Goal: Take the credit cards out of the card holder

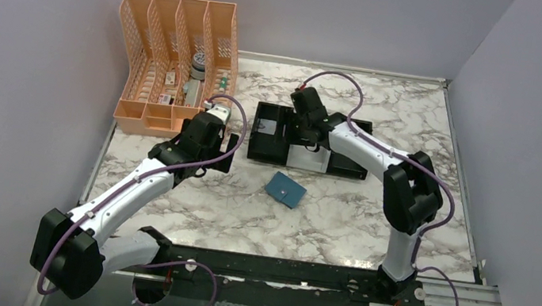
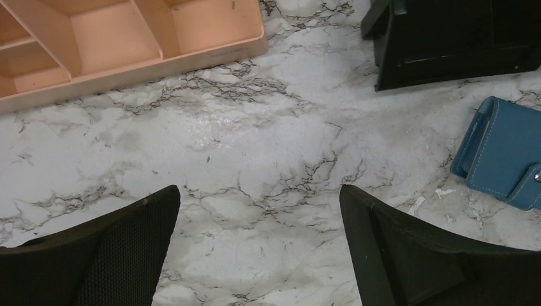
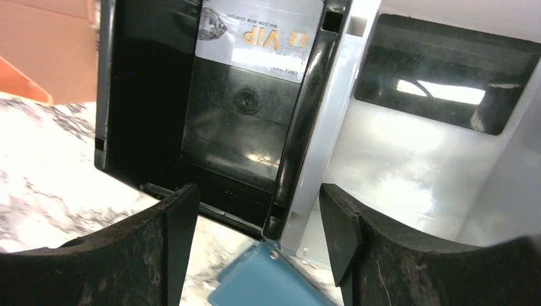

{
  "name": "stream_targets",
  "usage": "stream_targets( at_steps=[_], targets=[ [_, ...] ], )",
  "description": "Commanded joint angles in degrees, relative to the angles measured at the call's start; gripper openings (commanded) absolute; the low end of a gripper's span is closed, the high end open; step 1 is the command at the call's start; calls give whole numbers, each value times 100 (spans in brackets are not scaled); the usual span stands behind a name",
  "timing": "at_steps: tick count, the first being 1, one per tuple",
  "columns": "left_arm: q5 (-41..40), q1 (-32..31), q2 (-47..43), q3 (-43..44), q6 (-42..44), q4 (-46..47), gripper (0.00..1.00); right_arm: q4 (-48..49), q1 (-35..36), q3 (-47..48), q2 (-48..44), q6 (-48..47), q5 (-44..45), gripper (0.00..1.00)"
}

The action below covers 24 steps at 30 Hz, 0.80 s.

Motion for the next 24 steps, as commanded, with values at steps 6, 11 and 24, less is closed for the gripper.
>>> stream_targets(
  at_steps=[6,11,24],
  targets=[
    [56,36,-84,216,12,-2,99,-34,43,136,-419,-191,202,73],
    [5,36,-161,243,5,1,99,1134,45,-1704,-1761,-1055,-751,68],
    [-216,48,-488,201,-47,50,99,1541,41,-3316,-2074,-867,-1259,50]
  ],
)
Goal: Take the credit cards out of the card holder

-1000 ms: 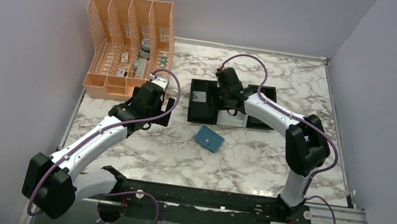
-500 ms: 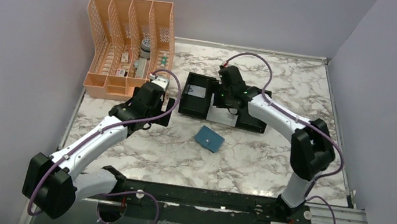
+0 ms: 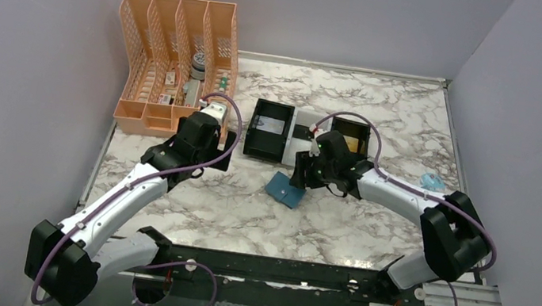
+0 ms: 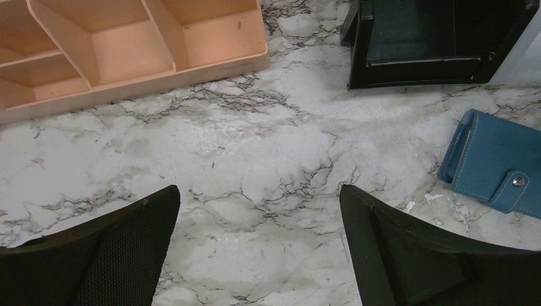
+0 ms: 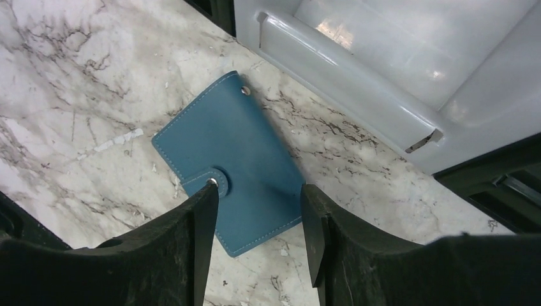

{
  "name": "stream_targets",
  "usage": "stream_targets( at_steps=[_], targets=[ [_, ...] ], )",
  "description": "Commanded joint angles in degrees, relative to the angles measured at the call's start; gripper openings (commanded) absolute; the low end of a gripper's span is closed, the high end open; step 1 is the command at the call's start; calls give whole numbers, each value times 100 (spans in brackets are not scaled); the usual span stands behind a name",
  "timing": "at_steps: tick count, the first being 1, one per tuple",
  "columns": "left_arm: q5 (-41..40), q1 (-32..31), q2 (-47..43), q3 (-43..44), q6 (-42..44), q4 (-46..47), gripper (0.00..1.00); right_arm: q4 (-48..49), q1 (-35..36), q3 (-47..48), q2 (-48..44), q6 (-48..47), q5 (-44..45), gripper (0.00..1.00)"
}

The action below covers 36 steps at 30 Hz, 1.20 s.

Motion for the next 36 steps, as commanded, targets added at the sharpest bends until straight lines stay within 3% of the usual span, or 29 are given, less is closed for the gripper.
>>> stream_targets(
  at_steps=[1,9,15,19,22,27,32,36],
  targets=[
    [-191,25,-139,203,-41,48,99,242,38,79,295,-44,-81,50],
    [-18,71,-563,113,-173,292,99,-21,43,222,970,-457,-357,49],
    [1769,72,-830,-503,-1015,1236,99,389,43,-371,694,-33,-942,35],
    [3317,-7,-198,-799,-1968,1861,97,1014,42,-1002,344,689,-1164,25],
    [2931,-667,293,-798,-2035,1919,94,1468,43,-1375,274,1255,-1314,18],
    [2044,-1754,1045,-492,-1711,1682,86,1947,41,-1694,305,1883,-1364,17],
    [1370,-2354,2080,36,-1424,1157,69,1667,41,-1654,276,1899,-910,17],
    [823,-2682,2588,309,-1551,952,67,1492,37,-1570,342,1822,-848,17]
  ],
)
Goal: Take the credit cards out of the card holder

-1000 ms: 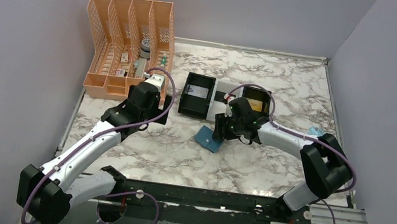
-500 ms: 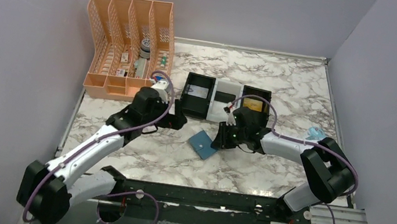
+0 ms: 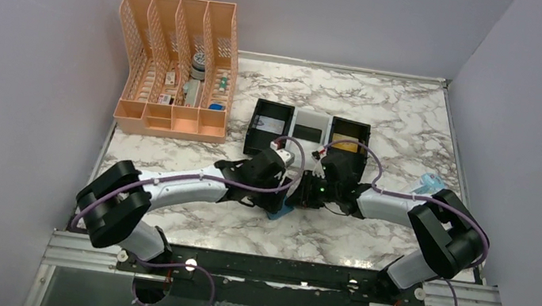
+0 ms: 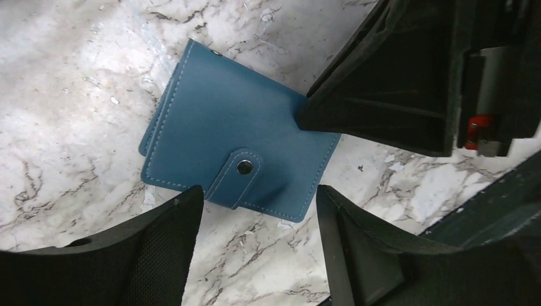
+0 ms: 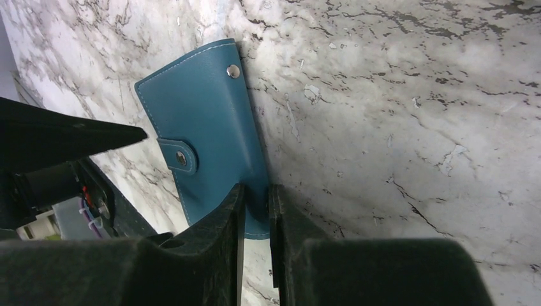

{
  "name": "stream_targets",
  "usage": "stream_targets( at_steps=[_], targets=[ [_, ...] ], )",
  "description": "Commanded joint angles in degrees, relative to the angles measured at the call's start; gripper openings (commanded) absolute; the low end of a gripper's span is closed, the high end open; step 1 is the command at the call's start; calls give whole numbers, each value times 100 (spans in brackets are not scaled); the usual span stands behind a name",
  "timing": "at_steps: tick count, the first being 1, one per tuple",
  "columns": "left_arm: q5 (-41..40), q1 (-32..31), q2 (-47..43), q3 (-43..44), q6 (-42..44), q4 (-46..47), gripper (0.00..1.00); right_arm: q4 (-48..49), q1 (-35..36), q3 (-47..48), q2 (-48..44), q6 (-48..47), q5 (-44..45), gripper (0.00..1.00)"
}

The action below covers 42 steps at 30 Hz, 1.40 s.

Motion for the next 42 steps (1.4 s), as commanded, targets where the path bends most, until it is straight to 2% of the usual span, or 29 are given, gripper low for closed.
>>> stream_targets(
  at_steps=[1,6,9,12,15,17,20,24,27,30,33,38,42],
  targets=[
    [-879,-266,453,366,-10,-394,64,-465,47,-20,112,3,343,17],
    [-1423,-349,817,724,-13,-821,57,-419,45,-71,57,69,324,17],
    [-1453,-391,916,859,99,-830,45,-428,45,-66,53,79,324,17],
    [-1483,-423,1013,908,195,-845,42,-455,45,-60,40,63,325,17],
    [-1455,-456,1151,941,344,-918,35,-504,45,-46,25,61,348,17],
    [-1454,-483,1198,906,354,-980,37,-523,47,-42,2,45,358,17],
    [-1254,-515,1166,834,391,-931,47,-555,43,-4,33,6,347,17],
    [-1153,-564,1238,824,546,-930,47,-598,47,69,139,-11,324,18],
    [-1304,-565,1386,764,555,-987,37,-606,48,68,122,6,331,18],
    [-1452,-573,1470,665,530,-1034,23,-623,48,34,48,11,366,18],
    [-1516,-573,1427,582,498,-1023,16,-665,44,11,10,12,444,18],
    [-1517,-572,1121,495,511,-849,10,-662,41,25,62,32,424,18],
    [-1497,-573,722,291,399,-485,10,-642,48,18,54,44,412,18]
  ],
)
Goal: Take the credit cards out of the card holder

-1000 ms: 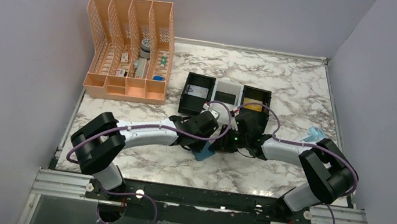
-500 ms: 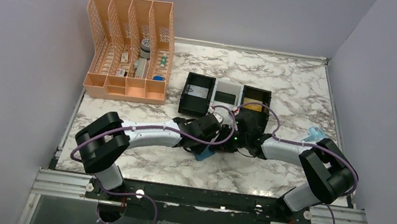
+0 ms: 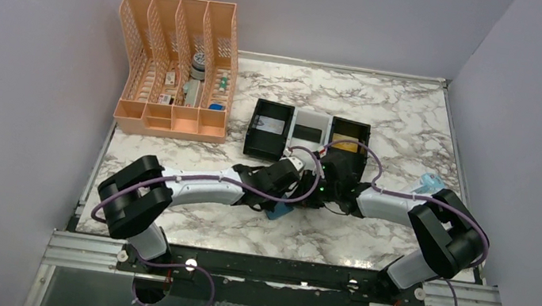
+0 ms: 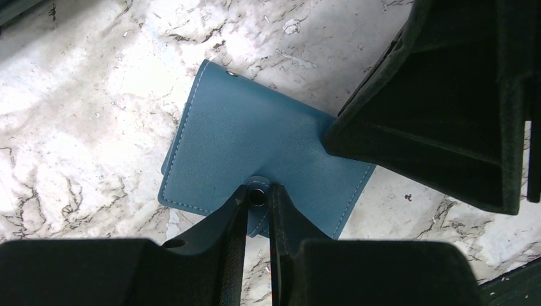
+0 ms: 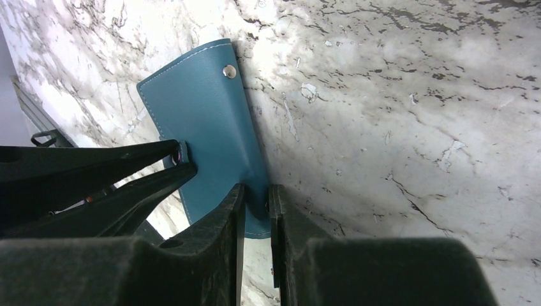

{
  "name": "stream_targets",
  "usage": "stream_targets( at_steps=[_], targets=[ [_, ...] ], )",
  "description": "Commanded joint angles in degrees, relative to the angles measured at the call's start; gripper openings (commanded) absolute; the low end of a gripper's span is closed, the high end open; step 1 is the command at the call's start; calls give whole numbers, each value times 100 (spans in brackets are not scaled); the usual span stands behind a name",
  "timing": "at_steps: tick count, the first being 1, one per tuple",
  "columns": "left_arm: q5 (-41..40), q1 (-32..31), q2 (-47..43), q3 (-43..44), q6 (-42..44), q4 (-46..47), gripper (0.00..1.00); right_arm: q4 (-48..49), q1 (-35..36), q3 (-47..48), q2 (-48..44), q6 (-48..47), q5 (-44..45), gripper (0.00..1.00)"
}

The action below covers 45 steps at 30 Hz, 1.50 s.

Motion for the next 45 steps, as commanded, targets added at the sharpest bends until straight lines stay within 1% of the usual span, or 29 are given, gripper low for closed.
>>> stream_targets(
  at_steps=[1,7,9,11,17,19,21,25,27,32,36,39,43,45],
  targets=[
    [-158,25,-365,-408,-127,97,10,-484,41,-48,42,-61,351,18],
    [-34,52,-714,-788,-557,657,8,-593,42,-24,27,-114,413,18],
    [-21,71,-739,-848,-674,721,11,-610,44,-28,6,-111,413,18],
    [-36,74,-720,-836,-756,698,18,-619,44,-27,-10,-115,406,19],
    [-462,74,-808,-799,-938,426,49,-651,41,-47,-97,-116,390,20],
    [-615,74,-903,-789,-1077,269,55,-631,44,-65,-112,-107,382,21],
    [-789,74,-1025,-840,-1271,188,59,-641,40,-49,-104,-107,369,21],
    [-1192,74,-1204,-923,-1826,-127,72,-699,40,4,-91,-112,408,22],
    [-1293,74,-1288,-990,-2112,-236,74,-708,43,27,-84,-107,404,22],
    [-1234,74,-1484,-1149,-2667,-223,77,-708,46,43,-60,-85,396,23],
    [-1188,74,-1536,-1107,-2819,-190,77,-700,45,45,-22,-74,361,23],
    [-966,74,-1668,-1046,-2760,53,79,-700,46,65,-6,-102,346,23],
    [-758,76,-1734,-935,-2576,331,91,-743,45,119,24,-128,351,23],
    [-764,74,-1541,-766,-2533,243,94,-721,45,106,14,-99,347,23]
  ],
)
